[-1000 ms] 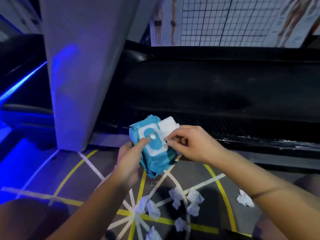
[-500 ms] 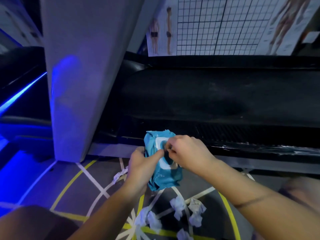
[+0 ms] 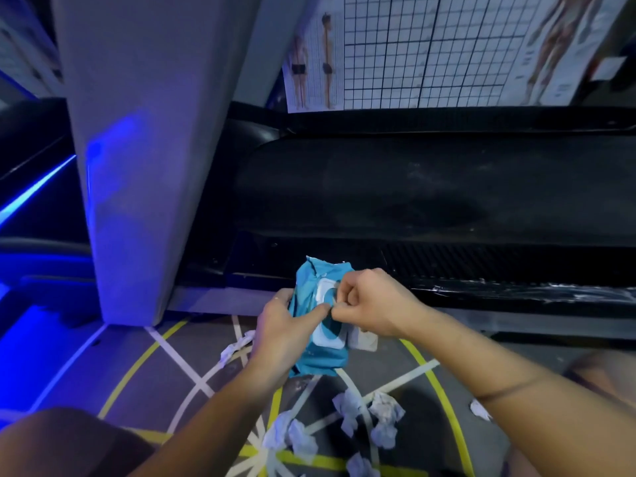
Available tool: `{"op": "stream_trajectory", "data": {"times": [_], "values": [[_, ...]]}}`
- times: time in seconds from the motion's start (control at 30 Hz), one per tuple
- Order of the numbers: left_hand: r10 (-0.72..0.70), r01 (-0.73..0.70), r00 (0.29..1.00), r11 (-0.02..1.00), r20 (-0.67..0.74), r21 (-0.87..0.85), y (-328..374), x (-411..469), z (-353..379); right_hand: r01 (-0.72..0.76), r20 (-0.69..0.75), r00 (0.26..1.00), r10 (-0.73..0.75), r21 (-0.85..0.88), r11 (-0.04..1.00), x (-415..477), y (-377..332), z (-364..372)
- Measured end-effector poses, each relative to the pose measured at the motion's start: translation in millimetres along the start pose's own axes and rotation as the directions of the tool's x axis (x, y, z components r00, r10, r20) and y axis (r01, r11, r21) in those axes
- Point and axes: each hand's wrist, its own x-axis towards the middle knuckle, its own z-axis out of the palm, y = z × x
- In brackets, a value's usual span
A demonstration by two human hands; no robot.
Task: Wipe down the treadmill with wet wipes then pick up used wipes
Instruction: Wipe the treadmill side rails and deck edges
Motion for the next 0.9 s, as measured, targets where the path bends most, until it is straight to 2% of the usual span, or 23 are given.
{"op": "stream_trajectory", "data": {"times": [0.07,0.17,0.2,0.3,0.33,0.4,0.47,0.6,0.63,0.77,0.9], "values": [[0.002,-0.002,1.000,1.000,0.017,-0.008,-3,2,-1,-0.062,0.115,0.993,0.033,0.256,0.965,-5,2,-4],[0.001,-0.001,0.999,1.000,0.037,-0.006,-3,4,-2,-0.139,0.214,0.976,0.041,0.464,0.875,-13,5,-6],[-0.005,0.005,0.999,1.000,0.033,-0.005,-3,5,-2,-0.150,0.227,0.974,0.022,0.561,0.814,-14,5,-7],[-0.063,0.062,0.998,0.995,-0.018,-0.074,-6,11,-5,-0.163,0.185,0.983,0.004,0.857,0.489,-15,6,-20],[-0.091,0.087,0.995,0.991,-0.041,-0.103,-7,13,-7,-0.147,0.155,0.988,0.017,0.886,0.439,-15,8,-28],[-0.128,0.116,0.989,0.983,-0.076,-0.145,-6,16,-11,-0.106,0.114,0.993,0.010,0.886,0.452,-16,12,-39],[-0.146,0.128,0.985,0.976,-0.096,-0.178,-3,18,-13,-0.098,0.102,0.995,0.012,0.902,0.420,-15,17,-46],[-0.134,0.114,0.986,0.974,-0.095,-0.196,2,21,-13,-0.041,0.029,0.998,0.055,0.969,0.244,-5,24,-58],[-0.131,0.110,0.987,0.973,-0.094,-0.201,3,20,-13,-0.026,0.012,0.998,0.061,0.967,0.252,-2,27,-58],[-0.109,0.089,0.990,0.973,-0.085,-0.212,3,16,-14,-0.016,-0.039,0.993,0.110,0.887,0.461,7,33,-41],[-0.108,0.089,0.991,0.975,-0.084,-0.204,2,16,-17,-0.084,0.087,0.996,0.026,0.770,0.633,10,30,-29]]}}
